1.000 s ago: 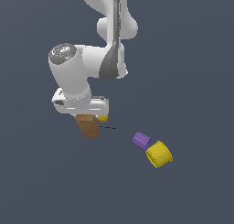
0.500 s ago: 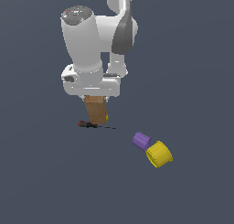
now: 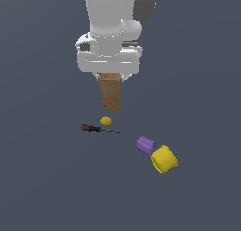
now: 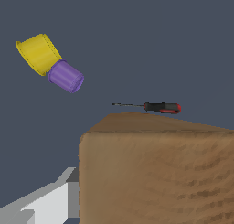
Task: Pick up a designated object from a clutter of objects.
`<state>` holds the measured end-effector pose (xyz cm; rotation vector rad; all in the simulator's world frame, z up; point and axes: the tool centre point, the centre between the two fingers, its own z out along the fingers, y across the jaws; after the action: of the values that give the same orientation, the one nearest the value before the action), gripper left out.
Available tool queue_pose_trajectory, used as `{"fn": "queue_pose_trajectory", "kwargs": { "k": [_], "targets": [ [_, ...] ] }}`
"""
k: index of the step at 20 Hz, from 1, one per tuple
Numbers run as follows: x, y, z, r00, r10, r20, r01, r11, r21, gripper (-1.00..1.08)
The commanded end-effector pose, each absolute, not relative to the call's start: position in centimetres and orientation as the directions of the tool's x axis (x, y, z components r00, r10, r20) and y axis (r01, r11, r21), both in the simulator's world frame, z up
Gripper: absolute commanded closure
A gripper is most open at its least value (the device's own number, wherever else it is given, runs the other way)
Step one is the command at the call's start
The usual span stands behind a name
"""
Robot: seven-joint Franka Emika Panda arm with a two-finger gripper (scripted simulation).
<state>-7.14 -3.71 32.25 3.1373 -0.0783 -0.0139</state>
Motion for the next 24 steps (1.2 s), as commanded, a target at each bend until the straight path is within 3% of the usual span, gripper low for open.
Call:
{"fn": "queue_pose_trajectory", "kwargs": {
  "k": [1,13,24],
  "targets": [
    [-8.2,-2.4,34.6,0.999,-0.05,0.0,-0.05,-0.999,0.004,1.08],
    [-11.7,2.0,41.4,0.999,-0.05,0.0,-0.05,-0.999,0.002,1.08],
    [-11.9,2.6,42.3,0.999,-0.05,0.0,-0.05,-0.999,0.0,1.08]
  ]
}}
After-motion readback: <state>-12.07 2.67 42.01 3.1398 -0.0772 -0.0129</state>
